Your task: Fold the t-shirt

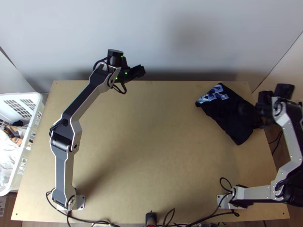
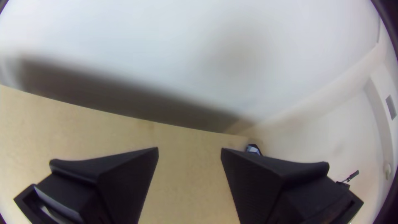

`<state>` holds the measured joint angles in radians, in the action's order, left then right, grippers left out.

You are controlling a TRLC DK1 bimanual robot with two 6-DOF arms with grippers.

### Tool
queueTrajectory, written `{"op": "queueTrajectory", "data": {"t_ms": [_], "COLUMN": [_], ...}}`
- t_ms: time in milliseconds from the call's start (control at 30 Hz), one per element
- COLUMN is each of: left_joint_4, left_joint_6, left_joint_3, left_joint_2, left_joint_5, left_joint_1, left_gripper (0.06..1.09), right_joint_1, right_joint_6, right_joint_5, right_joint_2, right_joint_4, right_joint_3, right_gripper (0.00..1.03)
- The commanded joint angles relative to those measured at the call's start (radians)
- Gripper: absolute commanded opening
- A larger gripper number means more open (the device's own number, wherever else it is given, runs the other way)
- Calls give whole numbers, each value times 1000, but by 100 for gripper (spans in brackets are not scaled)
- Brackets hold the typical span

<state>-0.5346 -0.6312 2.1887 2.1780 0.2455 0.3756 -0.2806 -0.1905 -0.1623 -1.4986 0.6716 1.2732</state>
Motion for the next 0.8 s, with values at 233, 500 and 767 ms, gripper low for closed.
{"op": "queueTrajectory", "data": {"t_ms": [233,500,767], "left_joint_4": [4,4,19], "left_joint_6": [-1,1,-5], "left_joint_3": [2,2,3], "left_joint_2": [6,9,9], "left_joint_5": [0,0,0], "left_joint_1": [-15,-40,-23], "left_gripper": [81,81,81], "right_joint_1": [77,14,23], "right_joint_6": [23,79,158], "right_joint_5": [78,132,141], "right_joint_2": [-222,-226,-26], "right_joint_4": [-960,-816,-553], "right_joint_3": [-417,-457,-275], "right_gripper": [96,96,96]}}
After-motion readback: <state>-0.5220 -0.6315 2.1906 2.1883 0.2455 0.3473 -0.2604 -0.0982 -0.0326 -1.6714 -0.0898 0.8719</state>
